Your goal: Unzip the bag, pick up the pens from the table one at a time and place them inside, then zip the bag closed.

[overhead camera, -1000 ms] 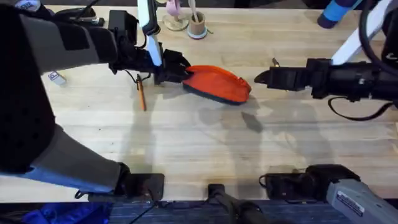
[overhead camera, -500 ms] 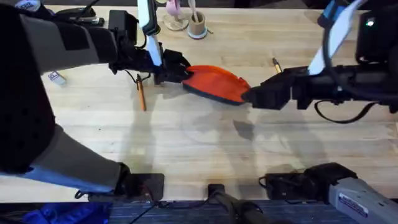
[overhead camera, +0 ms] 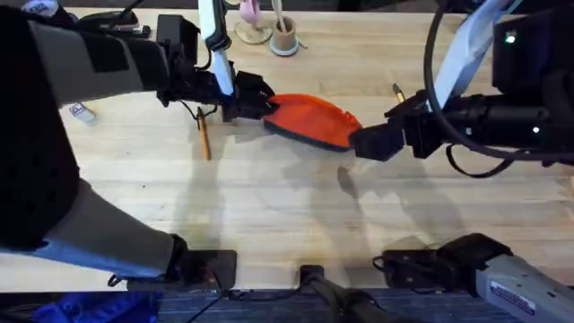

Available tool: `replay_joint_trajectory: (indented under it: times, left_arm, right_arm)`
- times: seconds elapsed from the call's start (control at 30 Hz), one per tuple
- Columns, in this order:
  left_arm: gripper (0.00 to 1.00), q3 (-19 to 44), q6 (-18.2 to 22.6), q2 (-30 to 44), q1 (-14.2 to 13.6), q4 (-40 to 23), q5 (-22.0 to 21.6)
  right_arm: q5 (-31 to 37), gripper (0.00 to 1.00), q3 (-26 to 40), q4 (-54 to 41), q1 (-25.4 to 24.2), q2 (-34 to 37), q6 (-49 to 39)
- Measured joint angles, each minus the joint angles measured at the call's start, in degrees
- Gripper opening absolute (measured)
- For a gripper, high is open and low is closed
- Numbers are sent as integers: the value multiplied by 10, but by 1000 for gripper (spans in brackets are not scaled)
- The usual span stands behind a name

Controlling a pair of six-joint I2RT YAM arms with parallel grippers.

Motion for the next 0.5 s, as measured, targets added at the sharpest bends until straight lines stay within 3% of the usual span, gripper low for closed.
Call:
replay_joint_trajectory:
  times: [0.5]
  left_arm:
    - [42, 0, 0, 0, 0, 0, 0]
  right_arm:
    - [-27, 997, 0, 75, 8, 82, 0]
